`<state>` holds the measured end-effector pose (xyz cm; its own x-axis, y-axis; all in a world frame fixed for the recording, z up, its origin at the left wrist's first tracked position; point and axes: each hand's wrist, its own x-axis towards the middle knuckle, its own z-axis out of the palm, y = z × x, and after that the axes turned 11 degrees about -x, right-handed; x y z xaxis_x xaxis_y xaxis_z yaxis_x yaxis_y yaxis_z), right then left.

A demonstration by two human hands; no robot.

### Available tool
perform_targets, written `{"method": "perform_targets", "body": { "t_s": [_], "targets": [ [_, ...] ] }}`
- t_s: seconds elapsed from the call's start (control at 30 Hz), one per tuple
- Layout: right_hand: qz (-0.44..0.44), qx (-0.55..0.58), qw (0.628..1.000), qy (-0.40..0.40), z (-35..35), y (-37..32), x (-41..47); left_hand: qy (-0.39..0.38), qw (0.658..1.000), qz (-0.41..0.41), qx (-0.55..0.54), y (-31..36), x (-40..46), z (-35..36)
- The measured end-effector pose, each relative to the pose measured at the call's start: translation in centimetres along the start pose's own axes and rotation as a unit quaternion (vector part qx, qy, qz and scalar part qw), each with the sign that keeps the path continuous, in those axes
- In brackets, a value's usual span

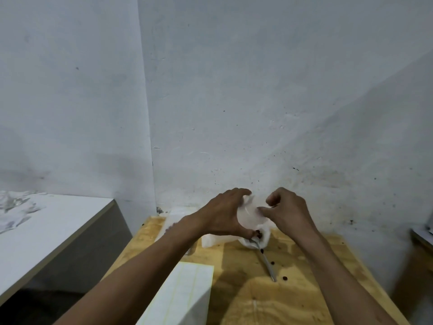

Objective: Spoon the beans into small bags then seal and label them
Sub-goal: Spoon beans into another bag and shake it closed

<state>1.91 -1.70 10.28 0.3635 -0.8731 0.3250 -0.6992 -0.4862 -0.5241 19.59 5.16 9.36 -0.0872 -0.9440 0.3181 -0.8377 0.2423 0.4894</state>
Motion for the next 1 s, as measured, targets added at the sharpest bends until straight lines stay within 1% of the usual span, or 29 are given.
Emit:
{"method": "perform_targets", "body": {
  "t_s": [0.03,0.07,0.1,0.17,0.23,0.3,0.4,0.47,0.53,0.57,0.6,0.63,0.67,0.7,0.73,0.77,0.83,0.9,1.0],
  "targets": [
    [-0.023,0.009,0.999,0.022,-0.3,0.0,-0.1,0.009,1.0,0.004,0.009,-0.1,0.0,0.2],
    [-0.052,0.022,0.998,0.022,-0.5,0.0,0.0,0.015,1.0,0.008,0.016,-0.1,0.0,0.4],
    [-0.077,0.032,0.996,0.002,-0.6,-0.1,-0.1,0.019,1.0,0.013,0.02,-0.1,0.1,0.6],
    [-0.108,0.048,0.991,-0.064,-0.6,0.0,0.0,0.025,0.999,0.021,0.011,-0.1,0.3,1.2],
    [-0.107,0.076,0.985,-0.114,-0.6,0.2,0.2,0.022,0.999,0.02,-0.036,-0.2,0.4,1.6],
    [-0.101,0.108,0.98,-0.135,-0.8,0.5,0.4,0.01,0.996,0.006,-0.092,-0.4,0.2,1.7],
    [-0.094,0.129,0.974,-0.162,-0.5,1.2,0.4,-0.005,0.994,-0.007,-0.105,-0.8,0.3,1.7],
    [-0.07,0.179,0.972,-0.134,-0.1,1.5,0.3,-0.003,0.995,-0.029,-0.092,-1.4,0.6,2.1],
    [-0.013,0.257,0.965,-0.048,0.0,2.1,0.3,0.008,0.996,-0.067,-0.056,-2.3,0.7,2.5],
    [0.007,0.25,0.968,-0.004,0.0,2.6,0.3,0.017,0.994,-0.09,-0.052,-2.9,0.7,2.8],
    [0.022,0.199,0.979,0.023,0.0,3.1,0.1,0.027,0.991,-0.113,-0.064,-3.5,0.5,3.0],
    [0.03,0.123,0.992,0.022,0.3,3.9,-0.1,0.038,0.986,-0.134,-0.088,-4.0,0.4,3.2],
    [0.031,0.038,0.999,-0.007,0.9,4.6,-0.5,0.041,0.98,-0.16,-0.116,-4.6,0.4,3.6],
    [0.033,-0.045,0.997,-0.053,1.8,5.2,-1.0,0.043,0.971,-0.184,-0.146,-4.9,0.4,3.9],
    [0.038,-0.116,0.988,-0.096,3.0,5.6,-1.7,0.037,0.961,-0.207,-0.177,-5.1,0.6,4.2],
    [0.039,-0.165,0.977,-0.128,4.3,5.8,-2.4,0.033,0.95,-0.228,-0.211,-5.3,0.7,4.5],
    [0.025,-0.22,0.961,-0.163,6.3,6.4,-3.4,0.007,0.929,-0.256,-0.266,-5.4,1.7,5.6],
    [0.017,-0.266,0.947,-0.18,7.5,6.4,-3.9,-0.016,0.913,-0.283,-0.294,-5.3,2.4,6.5],
    [0.018,-0.299,0.943,-0.145,7.9,6.7,-3.7,-0.026,0.903,-0.31,-0.298,-5.8,3.3,7.6]
  ]
}}
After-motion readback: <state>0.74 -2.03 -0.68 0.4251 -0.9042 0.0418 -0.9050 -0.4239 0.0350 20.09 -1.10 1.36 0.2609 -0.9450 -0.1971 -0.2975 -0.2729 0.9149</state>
